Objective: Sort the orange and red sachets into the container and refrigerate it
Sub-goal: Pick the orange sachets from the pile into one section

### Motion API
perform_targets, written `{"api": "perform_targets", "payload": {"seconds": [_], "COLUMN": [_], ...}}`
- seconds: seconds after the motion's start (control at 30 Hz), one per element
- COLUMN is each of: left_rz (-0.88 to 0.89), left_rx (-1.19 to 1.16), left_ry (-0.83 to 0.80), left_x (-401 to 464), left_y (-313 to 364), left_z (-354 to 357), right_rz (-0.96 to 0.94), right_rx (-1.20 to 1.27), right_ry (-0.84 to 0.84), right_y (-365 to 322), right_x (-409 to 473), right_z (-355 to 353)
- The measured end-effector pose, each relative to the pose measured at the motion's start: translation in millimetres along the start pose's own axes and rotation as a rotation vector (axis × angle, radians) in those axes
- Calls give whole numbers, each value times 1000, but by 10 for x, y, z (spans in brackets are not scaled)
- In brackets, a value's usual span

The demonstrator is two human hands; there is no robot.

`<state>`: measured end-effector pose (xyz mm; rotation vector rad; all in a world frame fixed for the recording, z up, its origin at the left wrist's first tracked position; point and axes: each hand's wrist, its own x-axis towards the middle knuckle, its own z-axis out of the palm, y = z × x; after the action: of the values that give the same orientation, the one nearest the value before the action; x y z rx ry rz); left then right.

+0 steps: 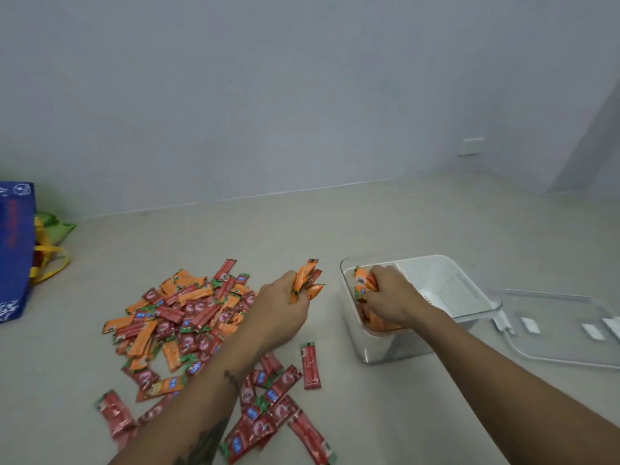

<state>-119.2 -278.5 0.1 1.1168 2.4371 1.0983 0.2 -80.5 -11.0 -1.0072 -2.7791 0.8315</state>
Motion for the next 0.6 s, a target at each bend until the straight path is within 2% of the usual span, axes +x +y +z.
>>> {"api": "perform_targets", "payload": {"seconds": [0.1, 0.27, 0.37, 0.43, 0.5, 0.6], "left_rz": [-62, -144, -190, -207, -222, -255], "left_rx": [12, 57, 55, 53, 55, 105], "left_ry": [-22, -29, -38, -39, -44, -76], "left_x": [101, 261, 362, 444, 547, 738], "left_y": [180, 393, 520, 614, 712, 825], "left_z": [215, 453, 548, 611, 692, 839], "right_rz": [-12, -170, -252, -324, -398, -440], "right_rx": [-9, 38, -79, -296, -500, -518], "right_ry": [-175, -256, -410, -379, -242, -135], "right_y": [237, 419, 478, 541, 587, 625], "right_x": [98, -53, -243, -317, -370, -384], "right_z": [38, -181, -298, -218, -101, -13]}}
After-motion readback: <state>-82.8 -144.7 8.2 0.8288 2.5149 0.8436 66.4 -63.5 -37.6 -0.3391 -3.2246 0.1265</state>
